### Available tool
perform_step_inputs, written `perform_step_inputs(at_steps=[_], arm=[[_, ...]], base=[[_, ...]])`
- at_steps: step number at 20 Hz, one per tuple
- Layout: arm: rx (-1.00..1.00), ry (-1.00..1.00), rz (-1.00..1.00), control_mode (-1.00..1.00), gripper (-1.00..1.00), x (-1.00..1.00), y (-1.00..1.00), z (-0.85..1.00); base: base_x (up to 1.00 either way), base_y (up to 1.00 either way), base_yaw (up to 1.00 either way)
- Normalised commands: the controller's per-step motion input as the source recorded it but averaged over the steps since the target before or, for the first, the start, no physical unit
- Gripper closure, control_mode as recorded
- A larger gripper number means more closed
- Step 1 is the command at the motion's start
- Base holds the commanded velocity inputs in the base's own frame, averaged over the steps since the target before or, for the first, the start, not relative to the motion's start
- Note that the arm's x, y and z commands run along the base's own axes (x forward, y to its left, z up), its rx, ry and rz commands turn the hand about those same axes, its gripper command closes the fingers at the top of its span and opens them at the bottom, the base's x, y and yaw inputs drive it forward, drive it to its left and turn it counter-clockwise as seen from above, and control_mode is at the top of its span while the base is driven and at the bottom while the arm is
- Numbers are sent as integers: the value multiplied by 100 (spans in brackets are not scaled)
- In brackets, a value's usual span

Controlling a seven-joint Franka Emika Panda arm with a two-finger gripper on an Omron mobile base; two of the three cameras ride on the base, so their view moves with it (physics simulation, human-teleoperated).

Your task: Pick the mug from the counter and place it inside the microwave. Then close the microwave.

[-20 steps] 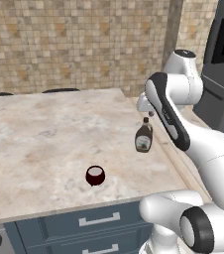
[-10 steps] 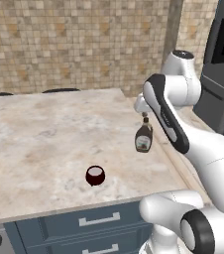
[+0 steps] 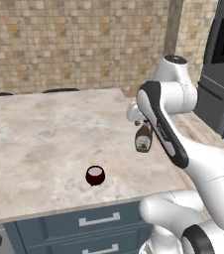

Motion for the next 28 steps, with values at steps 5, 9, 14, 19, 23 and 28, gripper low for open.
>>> perform_step_inputs(at_steps=[5,9,14,19,23,28], arm=[[0,5,5,-100,-100,-17,70,-32],[-2,9,3,-100,-100,-13,75,-31],[-2,5,0,-100,-100,-10,67,-23],[0,0,0,-100,-100,-10,51,-24],[0,0,-4,-100,-100,-15,34,-38],[0,0,-8,-100,-100,-22,33,-42]], base=[[0,0,0],[0,0,0],[0,0,0],[0,0,0],[0,0,0],[0,0,0]])
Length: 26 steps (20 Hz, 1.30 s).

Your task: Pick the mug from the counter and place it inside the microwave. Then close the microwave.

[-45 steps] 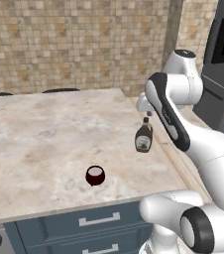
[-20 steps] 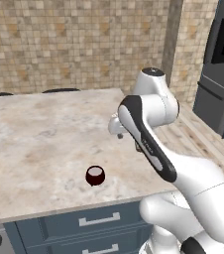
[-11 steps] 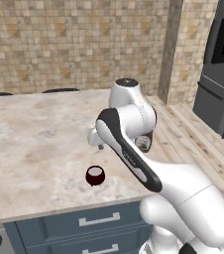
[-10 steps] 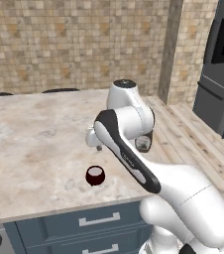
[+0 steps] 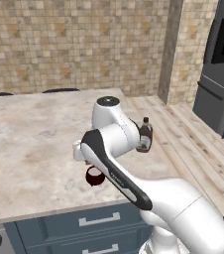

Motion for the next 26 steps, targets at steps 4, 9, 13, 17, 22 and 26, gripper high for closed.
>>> perform_step_inputs(at_steps=[4,9,13,17,22,26], arm=[[0,-3,-11,-100,-100,-15,30,-44],[0,-3,-17,-100,-100,0,23,-39],[0,-1,-27,-100,-100,0,12,-40],[0,0,-32,-100,-100,0,13,-32],[0,2,-19,-100,-100,14,-1,-4],[0,4,-8,-100,-100,44,-14,-14]], base=[[0,0,0],[0,0,0],[0,0,0],[0,0,0],[0,0,0],[0,0,0]])
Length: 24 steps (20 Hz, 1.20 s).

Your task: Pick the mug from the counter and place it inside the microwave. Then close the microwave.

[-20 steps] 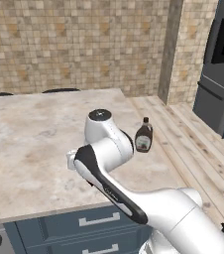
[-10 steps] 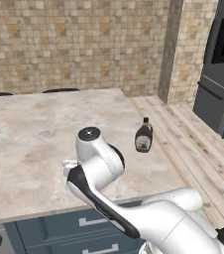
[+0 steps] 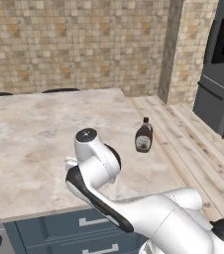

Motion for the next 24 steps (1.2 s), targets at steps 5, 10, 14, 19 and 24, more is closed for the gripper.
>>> perform_step_inputs(at_steps=[5,10,14,19,24], arm=[[0,3,-2,-100,-100,53,-29,-26],[1,1,0,-100,-100,25,-7,-33],[1,1,0,-100,-100,1,0,-32],[0,2,0,-100,-100,0,0,-34],[0,1,0,-100,-100,3,0,-16]], base=[[0,0,0],[0,0,0],[0,0,0],[0,0,0],[0,0,0]])
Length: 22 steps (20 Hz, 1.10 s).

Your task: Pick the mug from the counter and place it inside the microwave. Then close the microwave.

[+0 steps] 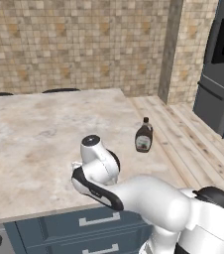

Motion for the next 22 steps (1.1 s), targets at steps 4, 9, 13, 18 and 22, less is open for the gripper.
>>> perform_step_inputs(at_steps=[4,9,13,18,22], arm=[[0,0,0,-100,-100,12,6,-1],[0,0,0,-100,-100,14,10,0],[0,0,0,-100,-100,9,14,0],[0,0,0,-100,-100,8,13,-3],[0,0,0,-100,-100,10,8,-11]], base=[[0,0,0],[0,0,0],[0,0,0],[0,0,0],[0,0,0]])
